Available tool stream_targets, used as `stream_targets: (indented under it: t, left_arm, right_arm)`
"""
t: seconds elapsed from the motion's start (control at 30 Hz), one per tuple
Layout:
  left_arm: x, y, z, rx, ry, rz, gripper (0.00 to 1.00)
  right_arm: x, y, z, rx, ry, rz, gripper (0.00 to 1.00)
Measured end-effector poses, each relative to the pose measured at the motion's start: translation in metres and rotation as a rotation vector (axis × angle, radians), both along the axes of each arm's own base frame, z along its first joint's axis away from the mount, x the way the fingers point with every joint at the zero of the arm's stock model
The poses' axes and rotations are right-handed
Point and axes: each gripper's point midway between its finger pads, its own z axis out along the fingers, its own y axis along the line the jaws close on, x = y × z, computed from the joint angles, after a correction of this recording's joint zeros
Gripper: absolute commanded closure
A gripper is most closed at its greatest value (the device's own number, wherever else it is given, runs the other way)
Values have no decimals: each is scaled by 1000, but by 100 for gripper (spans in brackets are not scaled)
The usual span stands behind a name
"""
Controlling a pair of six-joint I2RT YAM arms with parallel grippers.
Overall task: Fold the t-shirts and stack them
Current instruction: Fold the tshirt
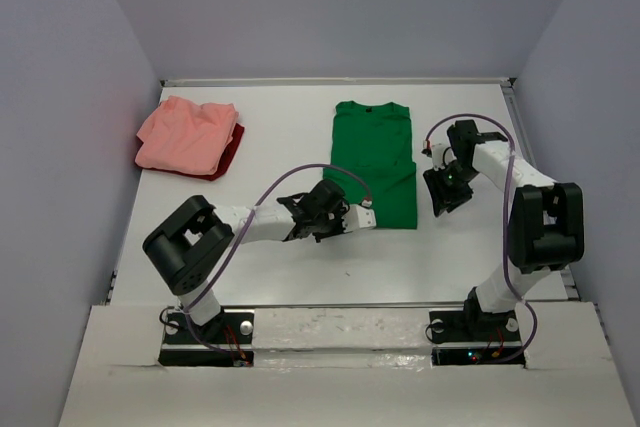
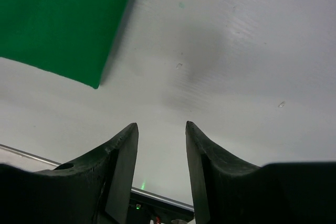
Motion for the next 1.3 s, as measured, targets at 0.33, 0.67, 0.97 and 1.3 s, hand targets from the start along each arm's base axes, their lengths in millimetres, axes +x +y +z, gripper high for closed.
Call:
stream_targets:
  t: [0.33, 0.67, 0.97, 1.3]
  left_arm:
    - [-1, 2, 20, -13, -36, 10, 100]
    - [9, -4, 54, -61, -108, 28, 72]
    - [-5, 3, 33, 0, -87, -18, 64]
    - [-6, 16, 9, 62, -100, -33, 64]
  right_arm:
    - [-7, 5, 9, 30, 2, 9, 53]
    - [-8, 6, 10, 36, 5, 9, 53]
    - [-8, 4, 10, 28, 0, 9, 53]
    - [-7, 4, 9, 28, 2, 13, 53]
